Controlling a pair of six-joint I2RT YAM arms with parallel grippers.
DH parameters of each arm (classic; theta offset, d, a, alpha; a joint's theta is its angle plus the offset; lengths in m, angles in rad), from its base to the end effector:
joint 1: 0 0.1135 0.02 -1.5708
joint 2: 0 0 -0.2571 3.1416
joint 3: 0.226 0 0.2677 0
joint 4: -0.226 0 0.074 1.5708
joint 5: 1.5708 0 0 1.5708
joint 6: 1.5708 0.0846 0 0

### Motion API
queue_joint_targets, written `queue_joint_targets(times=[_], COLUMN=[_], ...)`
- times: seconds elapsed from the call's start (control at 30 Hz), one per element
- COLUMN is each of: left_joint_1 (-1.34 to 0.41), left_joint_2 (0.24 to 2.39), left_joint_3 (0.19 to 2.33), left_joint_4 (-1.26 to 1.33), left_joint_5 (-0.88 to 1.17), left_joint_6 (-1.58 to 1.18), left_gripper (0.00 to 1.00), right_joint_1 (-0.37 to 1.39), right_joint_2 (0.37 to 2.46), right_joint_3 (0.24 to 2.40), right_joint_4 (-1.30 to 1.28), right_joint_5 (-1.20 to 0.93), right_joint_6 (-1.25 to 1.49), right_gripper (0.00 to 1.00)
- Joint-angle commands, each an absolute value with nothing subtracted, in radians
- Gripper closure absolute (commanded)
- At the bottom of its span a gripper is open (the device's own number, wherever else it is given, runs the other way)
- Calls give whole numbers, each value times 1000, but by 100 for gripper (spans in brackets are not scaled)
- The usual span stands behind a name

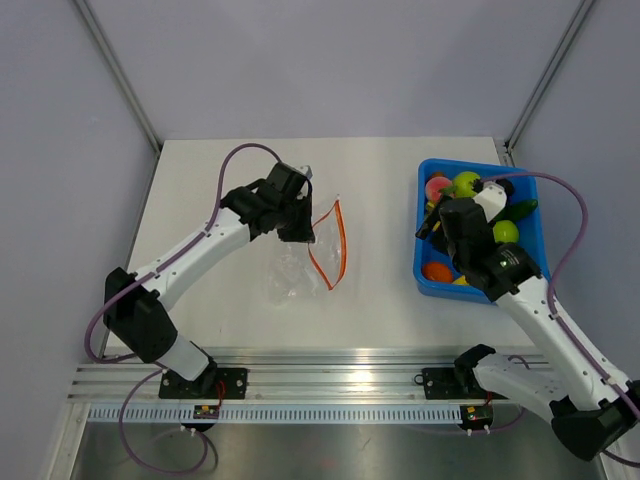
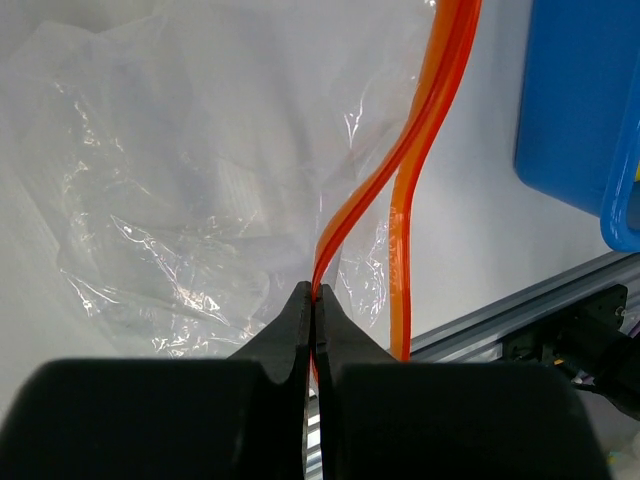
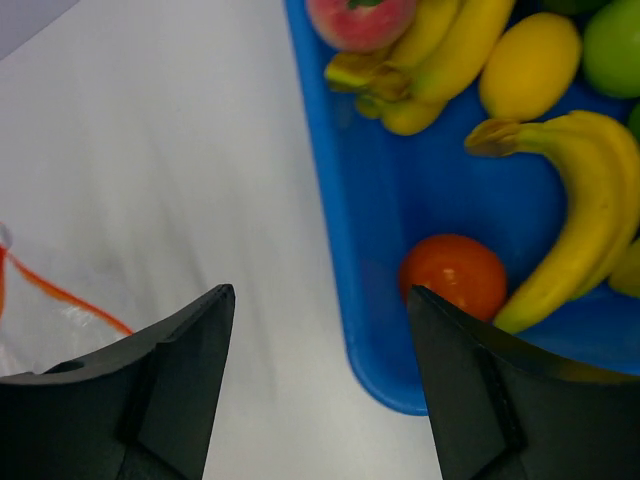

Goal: Place the food in the zip-top bag and seal the zipper
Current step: Pick up the fake fruit from the bin.

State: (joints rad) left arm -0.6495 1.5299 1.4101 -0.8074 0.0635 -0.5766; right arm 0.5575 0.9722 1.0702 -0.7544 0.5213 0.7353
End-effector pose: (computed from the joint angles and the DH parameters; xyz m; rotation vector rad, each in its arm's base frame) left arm 0.2920 -0.2285 0.2720 0.1220 2.5907 -0.5648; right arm 0.2307 0.0942 0.3212 0.4643 2.0824 0.1764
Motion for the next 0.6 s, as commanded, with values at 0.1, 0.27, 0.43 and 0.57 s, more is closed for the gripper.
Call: queue_joint_targets(times=[0.1,0.27,0.43,0.57], left_joint_1=[-661,-663,-663,-663], left_joint_2=[1549,1543,1532,1531], left_joint_3=[1470,1456,1443,1442], left_joint_4=[-764,-759,-758,-759], left_joint_5=[46,57,66,80], left_joint_6=[-577,-565,-545,-534], left_gripper=[100,100,100,100], right_joint_1=[243,-1,-117,-146], right_joint_2=[962,1080,1218,1304], right_joint_3=[1042,989,976,986], right_joint_4=[-824,-792,-753,-736], right_joint_5=[412,161,107,167], right_joint_6=[574,540,526,491], right_gripper=[22,19,13,13])
